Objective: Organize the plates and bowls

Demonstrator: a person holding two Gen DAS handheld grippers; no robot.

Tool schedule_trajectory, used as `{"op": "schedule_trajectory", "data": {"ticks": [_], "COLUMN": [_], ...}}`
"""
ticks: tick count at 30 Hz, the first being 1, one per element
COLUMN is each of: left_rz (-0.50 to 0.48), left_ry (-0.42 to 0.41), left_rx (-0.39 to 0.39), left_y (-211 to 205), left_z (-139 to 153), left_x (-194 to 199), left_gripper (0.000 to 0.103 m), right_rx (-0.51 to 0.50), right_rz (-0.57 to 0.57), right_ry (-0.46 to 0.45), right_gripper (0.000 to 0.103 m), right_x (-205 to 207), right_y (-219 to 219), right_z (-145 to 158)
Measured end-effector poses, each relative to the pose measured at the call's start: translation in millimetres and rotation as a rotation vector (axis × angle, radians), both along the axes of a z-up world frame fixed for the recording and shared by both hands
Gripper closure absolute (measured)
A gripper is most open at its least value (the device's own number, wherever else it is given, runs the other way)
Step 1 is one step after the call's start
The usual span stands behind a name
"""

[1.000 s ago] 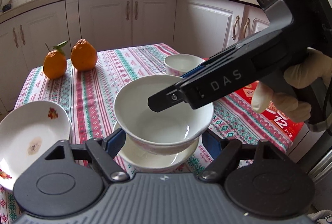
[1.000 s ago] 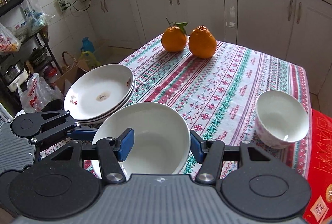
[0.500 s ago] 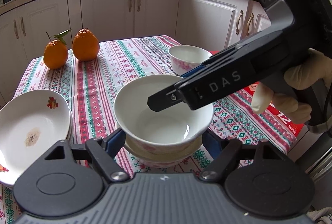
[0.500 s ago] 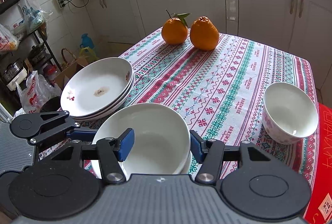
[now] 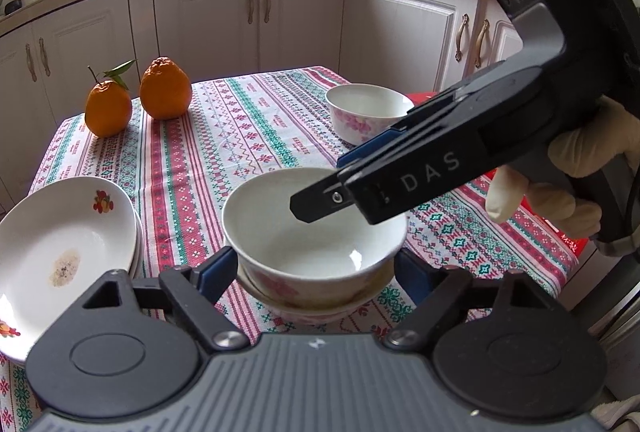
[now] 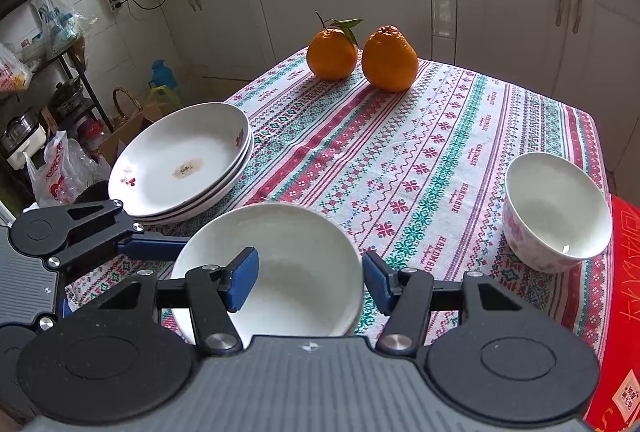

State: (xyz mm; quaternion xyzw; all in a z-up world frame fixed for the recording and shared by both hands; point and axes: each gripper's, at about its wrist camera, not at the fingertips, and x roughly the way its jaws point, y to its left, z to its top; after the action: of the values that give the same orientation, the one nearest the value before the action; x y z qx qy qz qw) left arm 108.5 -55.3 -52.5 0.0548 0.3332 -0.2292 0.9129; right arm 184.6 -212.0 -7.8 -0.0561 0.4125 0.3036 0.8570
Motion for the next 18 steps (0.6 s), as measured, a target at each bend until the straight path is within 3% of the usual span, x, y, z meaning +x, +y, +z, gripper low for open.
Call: {"op": "schedule_trajectory", "data": {"ticks": [5, 7, 9, 11, 18], "left_rz": [-0.007, -0.014, -0.024, -0.035, -0.048], "left_ry": [-0.006, -0.02, -0.024, -0.018, 0.017], "left_rx": [-0.012, -0.015, -0.018, -0.02, -0.016], "left_y": [1.1, 2.8, 5.1, 7.2, 17.5], "left_z": [1.2, 3.4, 5.2, 5.5, 0.2], "left_x": [-0.9, -2.7, -4.4, -6.5, -12.2], "left_gripper": [0.013, 0.01, 0.009, 0.009, 0.009], "right_rx": [-0.007, -0.01, -0.031, -0.045, -0.105], "right_rz": [0.006, 0.012, 0.011, 0.014, 0.025], "right_ry": [-0.01, -0.02, -0.045, -0.075, -0.128], "right_gripper": [0.036, 0.029, 0.012, 0.005, 0.0], "right_x": [-2.1, -5.7, -11.0, -17.6, -35.8], "right_y": [0.0, 1.6, 4.8, 8.1, 21.5], "right_z": [0.5, 1.5, 2.4, 3.4, -2.1]}}
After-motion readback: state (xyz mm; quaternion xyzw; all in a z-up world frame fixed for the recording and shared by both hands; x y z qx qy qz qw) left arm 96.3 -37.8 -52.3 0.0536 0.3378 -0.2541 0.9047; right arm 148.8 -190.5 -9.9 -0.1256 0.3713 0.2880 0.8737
